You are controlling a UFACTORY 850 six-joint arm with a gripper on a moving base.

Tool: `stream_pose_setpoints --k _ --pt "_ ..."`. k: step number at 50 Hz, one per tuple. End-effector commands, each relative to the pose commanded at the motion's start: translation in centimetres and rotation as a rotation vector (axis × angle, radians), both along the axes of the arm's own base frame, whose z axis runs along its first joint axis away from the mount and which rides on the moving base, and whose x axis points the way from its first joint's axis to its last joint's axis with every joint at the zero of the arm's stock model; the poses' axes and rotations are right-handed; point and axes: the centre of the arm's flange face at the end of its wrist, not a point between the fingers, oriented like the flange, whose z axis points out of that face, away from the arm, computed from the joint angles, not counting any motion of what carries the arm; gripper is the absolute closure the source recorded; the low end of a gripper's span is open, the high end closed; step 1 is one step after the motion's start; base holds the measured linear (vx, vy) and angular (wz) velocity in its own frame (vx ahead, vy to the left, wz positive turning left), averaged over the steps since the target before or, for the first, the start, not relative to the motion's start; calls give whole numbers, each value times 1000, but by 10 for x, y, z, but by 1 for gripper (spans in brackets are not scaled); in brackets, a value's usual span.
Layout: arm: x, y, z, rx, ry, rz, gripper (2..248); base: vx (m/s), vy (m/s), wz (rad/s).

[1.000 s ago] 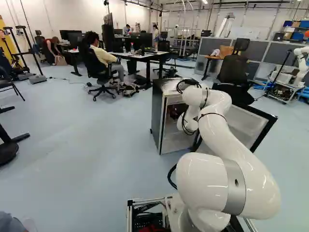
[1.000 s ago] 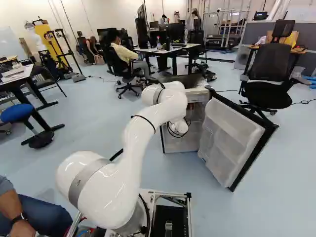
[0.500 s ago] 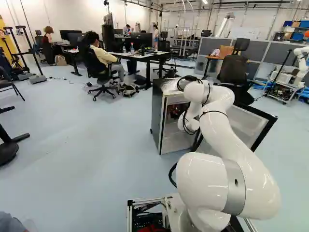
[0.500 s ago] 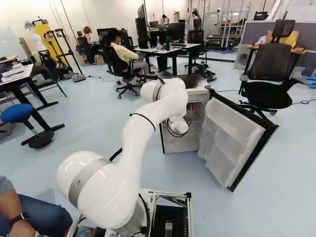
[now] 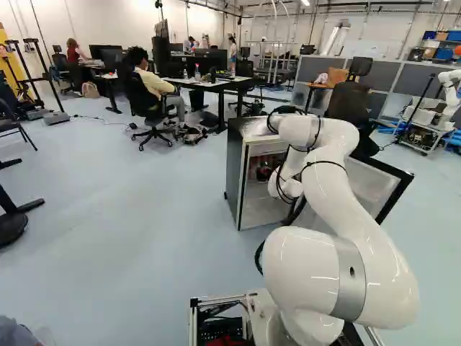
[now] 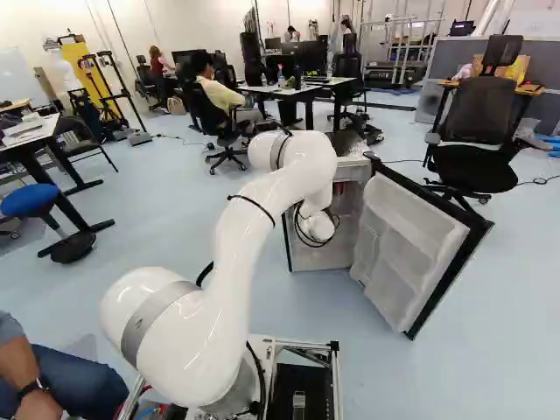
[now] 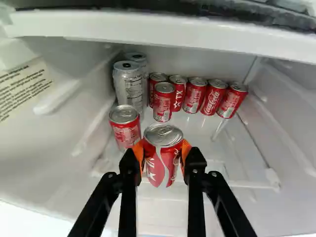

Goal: Grab a drink from the fridge

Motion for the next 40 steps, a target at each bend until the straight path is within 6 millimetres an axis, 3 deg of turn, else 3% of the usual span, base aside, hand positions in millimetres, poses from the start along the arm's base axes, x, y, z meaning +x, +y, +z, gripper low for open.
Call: stream_pose_setpoints --k 40 --pt "-78 -8 67 32 67 -67 155 0 0 0"
